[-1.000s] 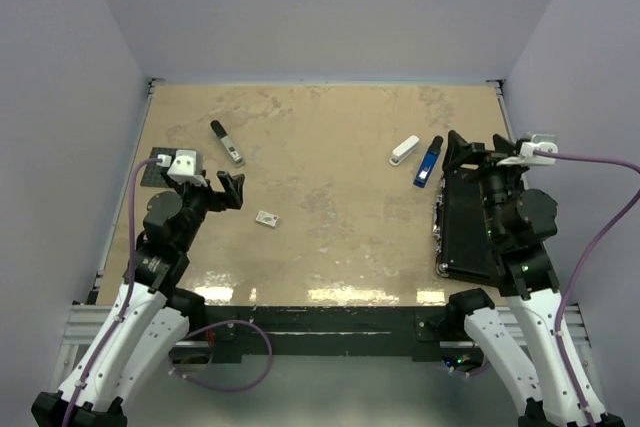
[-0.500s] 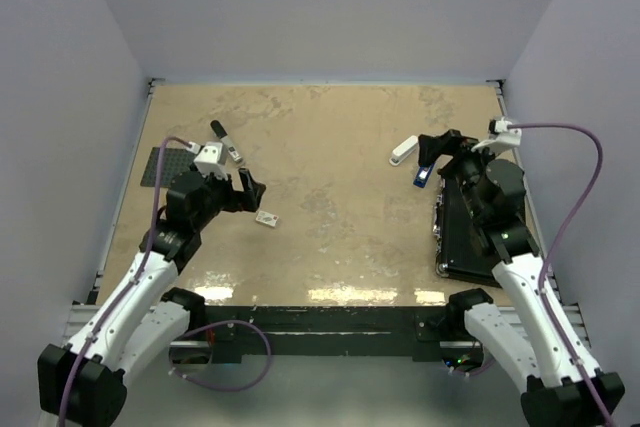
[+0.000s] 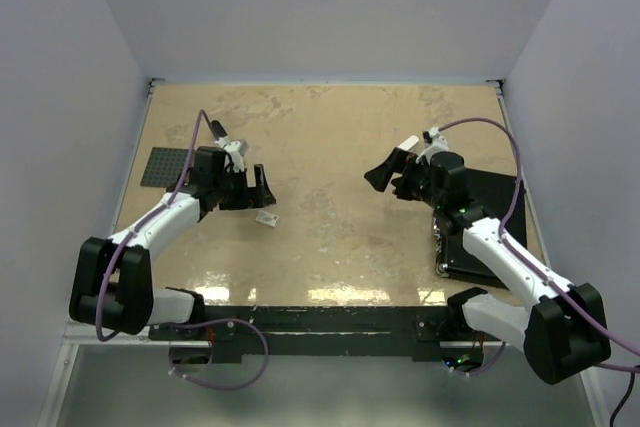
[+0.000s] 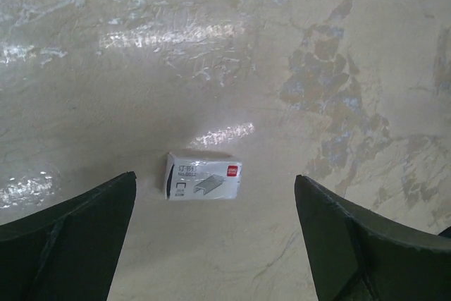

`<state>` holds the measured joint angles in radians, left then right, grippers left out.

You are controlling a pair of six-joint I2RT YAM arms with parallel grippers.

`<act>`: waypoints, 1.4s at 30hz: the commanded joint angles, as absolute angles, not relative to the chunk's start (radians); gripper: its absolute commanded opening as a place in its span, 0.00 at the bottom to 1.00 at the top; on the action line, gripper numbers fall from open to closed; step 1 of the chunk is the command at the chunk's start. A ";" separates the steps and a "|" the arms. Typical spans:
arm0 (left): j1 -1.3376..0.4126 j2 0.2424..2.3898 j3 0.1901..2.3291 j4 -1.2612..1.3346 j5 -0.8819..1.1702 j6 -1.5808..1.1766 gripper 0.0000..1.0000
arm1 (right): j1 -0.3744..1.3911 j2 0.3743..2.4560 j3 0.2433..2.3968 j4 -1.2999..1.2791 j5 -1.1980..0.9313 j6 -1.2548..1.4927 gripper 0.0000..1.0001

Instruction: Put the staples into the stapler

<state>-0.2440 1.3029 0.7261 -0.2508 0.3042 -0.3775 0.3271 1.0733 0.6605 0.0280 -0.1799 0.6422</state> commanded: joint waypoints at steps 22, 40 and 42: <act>-0.137 1.545 0.726 -0.196 0.595 -0.394 0.74 | 0.603 1.258 0.557 0.336 -0.229 0.870 0.98; -0.245 1.470 0.552 0.030 0.650 -0.606 0.61 | 0.666 1.374 0.564 0.406 -0.227 0.902 0.95; -0.256 1.470 0.537 0.049 0.646 -0.632 0.58 | 0.673 1.385 0.566 0.411 -0.224 0.897 0.93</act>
